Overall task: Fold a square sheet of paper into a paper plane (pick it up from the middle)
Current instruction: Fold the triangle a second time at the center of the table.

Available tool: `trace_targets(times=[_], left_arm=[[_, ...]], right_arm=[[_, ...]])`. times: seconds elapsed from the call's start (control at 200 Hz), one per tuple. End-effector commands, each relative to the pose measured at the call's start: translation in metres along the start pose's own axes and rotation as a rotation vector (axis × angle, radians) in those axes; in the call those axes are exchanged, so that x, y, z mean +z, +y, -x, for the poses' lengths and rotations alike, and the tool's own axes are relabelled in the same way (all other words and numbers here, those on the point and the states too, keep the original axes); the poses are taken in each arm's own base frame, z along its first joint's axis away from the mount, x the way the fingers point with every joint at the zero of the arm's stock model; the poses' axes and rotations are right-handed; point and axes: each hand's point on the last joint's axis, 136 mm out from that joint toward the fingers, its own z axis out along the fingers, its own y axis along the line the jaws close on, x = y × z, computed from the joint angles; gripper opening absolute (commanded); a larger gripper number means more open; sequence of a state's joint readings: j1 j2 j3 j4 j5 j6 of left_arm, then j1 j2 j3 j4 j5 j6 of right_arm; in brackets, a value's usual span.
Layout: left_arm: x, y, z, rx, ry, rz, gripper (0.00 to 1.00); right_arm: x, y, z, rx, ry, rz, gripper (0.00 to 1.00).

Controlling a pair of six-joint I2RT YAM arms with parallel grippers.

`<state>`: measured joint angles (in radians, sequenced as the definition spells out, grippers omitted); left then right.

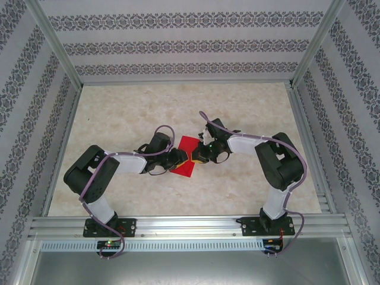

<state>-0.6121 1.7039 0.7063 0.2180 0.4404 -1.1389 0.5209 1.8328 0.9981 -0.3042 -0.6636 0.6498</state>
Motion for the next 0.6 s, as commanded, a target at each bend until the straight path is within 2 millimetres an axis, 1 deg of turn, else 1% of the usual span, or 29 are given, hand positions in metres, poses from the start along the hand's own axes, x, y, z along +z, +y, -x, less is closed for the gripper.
trace_targets(times=[0.0,0.195,0.594], left_arm=[[-0.003,-0.033,0.002,0.064,-0.002,-0.089,0.32],[-0.001,-0.04,-0.001,0.089,0.016,-0.104,0.32],[0.009,-0.041,-0.008,0.106,0.054,-0.086,0.32]], right_arm=[[-0.001,-0.009,0.011,-0.03,-0.018,-0.047,0.04],[0.0,-0.014,0.015,-0.041,-0.025,-0.069,0.04],[0.002,-0.02,0.021,-0.046,-0.034,-0.094,0.04]])
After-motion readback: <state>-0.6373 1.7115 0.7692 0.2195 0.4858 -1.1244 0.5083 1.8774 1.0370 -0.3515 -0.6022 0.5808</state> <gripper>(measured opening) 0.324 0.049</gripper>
